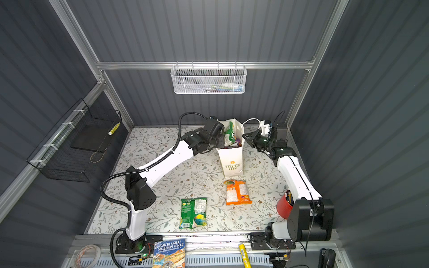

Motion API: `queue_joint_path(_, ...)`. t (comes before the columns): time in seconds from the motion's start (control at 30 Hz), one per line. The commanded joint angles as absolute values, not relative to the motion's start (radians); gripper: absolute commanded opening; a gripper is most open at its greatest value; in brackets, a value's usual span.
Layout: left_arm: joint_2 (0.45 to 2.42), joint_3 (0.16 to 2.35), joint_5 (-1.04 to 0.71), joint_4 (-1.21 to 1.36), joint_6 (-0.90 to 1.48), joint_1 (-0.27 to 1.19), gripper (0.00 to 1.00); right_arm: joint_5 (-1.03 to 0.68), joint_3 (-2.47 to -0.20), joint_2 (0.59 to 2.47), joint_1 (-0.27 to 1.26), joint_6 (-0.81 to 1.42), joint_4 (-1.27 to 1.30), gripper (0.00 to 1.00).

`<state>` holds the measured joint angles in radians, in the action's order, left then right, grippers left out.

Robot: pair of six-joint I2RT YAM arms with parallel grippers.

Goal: Place the snacks into the paper bag
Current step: 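Grasp the paper bag rim with the left gripper while the right gripper releases it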

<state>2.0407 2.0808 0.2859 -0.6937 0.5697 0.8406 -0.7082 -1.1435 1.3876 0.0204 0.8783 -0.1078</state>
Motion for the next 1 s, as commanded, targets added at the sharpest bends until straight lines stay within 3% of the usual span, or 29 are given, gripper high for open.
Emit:
queue_joint_path(0.0,2.038,2.131,0.268,-0.658,0.513,0.834,0.00,-0.726,-1.179,1.362,0.023,0.848,-0.052,0.00)
queue_joint_path(0.37,1.998,2.159,0.441,-0.725,0.402,0.793,0.00,-0.682,-1.229,1.354,0.053,0.754,-0.143,0.00)
queue_joint_path(0.63,1.972,2.189,0.330,-0.751,0.378,0.692,0.00,-0.587,-1.400,1.415,0.199,0.730,-0.220,0.00)
queue_joint_path(0.73,1.961,2.260,0.374,-0.807,0.366,0.687,0.00,-0.581,-1.473,1.432,0.253,0.731,-0.239,0.00)
queue_joint_path(0.97,1.766,2.003,0.463,-0.732,0.353,0.687,0.00,-0.563,-1.415,1.424,0.289,0.713,-0.249,0.00)
